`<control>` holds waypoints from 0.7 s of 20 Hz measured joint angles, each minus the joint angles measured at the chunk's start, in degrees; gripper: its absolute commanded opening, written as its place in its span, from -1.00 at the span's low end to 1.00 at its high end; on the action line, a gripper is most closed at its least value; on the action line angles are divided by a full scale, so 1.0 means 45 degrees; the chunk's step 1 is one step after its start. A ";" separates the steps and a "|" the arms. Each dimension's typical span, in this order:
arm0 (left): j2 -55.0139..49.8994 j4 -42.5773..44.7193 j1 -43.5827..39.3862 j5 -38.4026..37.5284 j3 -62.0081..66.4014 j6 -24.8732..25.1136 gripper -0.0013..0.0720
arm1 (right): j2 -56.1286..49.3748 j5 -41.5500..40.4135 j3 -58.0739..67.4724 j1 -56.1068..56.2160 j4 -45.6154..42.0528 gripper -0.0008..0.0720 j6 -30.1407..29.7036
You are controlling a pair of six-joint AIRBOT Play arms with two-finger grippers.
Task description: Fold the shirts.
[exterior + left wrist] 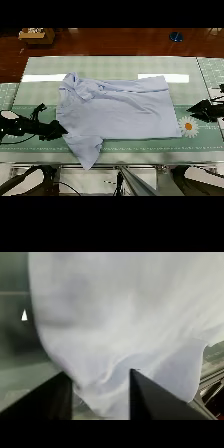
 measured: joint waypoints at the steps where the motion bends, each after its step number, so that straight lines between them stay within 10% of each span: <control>1: -0.0194 -0.0393 -0.0204 0.0253 -0.0010 0.0005 -0.92 | 0.0107 0.0000 0.0000 0.0000 0.0010 0.32 0.0005; 14: -0.0714 -0.1671 -0.0578 0.0641 -0.0024 0.0709 -0.92 | 0.0656 0.0369 -0.2025 -0.1336 -0.1627 0.34 0.0729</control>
